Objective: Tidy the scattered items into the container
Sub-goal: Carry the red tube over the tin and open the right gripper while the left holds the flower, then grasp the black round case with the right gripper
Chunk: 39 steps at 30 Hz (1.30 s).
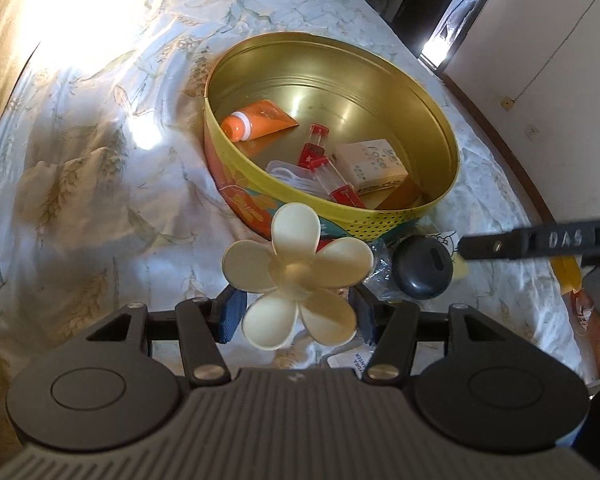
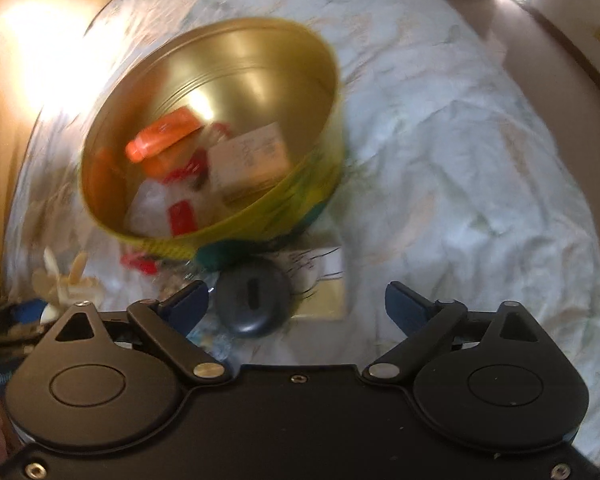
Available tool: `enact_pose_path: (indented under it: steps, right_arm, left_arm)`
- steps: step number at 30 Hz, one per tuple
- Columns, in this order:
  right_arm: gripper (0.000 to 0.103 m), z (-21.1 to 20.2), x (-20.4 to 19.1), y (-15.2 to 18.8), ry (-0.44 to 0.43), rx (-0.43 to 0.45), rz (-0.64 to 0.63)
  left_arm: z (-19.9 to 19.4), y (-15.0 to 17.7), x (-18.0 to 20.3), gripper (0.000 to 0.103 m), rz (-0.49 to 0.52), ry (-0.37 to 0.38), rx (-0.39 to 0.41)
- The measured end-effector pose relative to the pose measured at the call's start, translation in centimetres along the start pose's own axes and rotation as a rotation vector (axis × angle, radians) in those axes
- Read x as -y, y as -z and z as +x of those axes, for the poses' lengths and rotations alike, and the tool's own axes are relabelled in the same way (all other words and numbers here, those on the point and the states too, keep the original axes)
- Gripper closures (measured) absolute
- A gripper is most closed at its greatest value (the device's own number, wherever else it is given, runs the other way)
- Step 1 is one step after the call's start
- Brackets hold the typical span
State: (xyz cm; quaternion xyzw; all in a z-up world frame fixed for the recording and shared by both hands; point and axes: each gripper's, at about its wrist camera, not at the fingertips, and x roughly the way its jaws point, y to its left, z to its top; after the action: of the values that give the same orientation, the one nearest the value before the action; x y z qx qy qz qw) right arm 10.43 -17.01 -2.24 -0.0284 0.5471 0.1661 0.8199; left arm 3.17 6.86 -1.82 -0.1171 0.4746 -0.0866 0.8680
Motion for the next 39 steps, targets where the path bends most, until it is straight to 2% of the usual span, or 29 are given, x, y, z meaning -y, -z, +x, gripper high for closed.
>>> enact_pose_path:
  steps: [9, 12, 15, 17, 18, 22, 25, 33, 39]
  right_arm:
    - [0.017, 2.9, -4.3, 0.8, 0.099, -0.034, -0.070]
    - [0.027, 4.6, -5.5, 1.0, 0.146, -0.064, -0.101]
    - [0.031, 5.8, -5.8, 1.2, 0.174, -0.081, -0.089]
    - [0.044, 5.9, -5.8, 1.3, 0.178, -0.067, -0.094]
    - [0.044, 5.8, -5.9, 1.3, 0.184, -0.067, -0.096]
    - [0.045, 5.0, -4.7, 1.3, 0.099, -0.086, -0.049]
    - [0.045, 3.5, -3.0, 1.6, 0.042, -0.067, 0.002]
    - [0.045, -0.8, 2.2, 3.2, -0.040, -0.041, 0.076]
    - [0.045, -1.9, 4.4, 4.0, -0.065, -0.016, 0.117]
  left_arm:
    - [0.1, -0.1, -0.6, 0.042, -0.014, -0.004, 0.002]
    - [0.1, -0.1, -0.7, 0.042, -0.020, -0.004, 0.002]
    - [0.1, -0.2, -0.8, 0.042, -0.022, -0.004, 0.001]
    - [0.2, -0.2, -0.8, 0.042, -0.021, -0.003, 0.000]
    - [0.2, -0.2, -0.8, 0.042, -0.022, -0.003, 0.000]
    - [0.3, -0.1, -0.8, 0.042, -0.023, -0.004, -0.001]
    - [0.3, -0.1, -0.8, 0.042, -0.021, -0.005, -0.003]
    - [0.4, 0.0, -0.5, 0.042, -0.005, -0.006, 0.004]
    - [0.3, 0.2, -0.2, 0.042, 0.011, -0.033, 0.013]
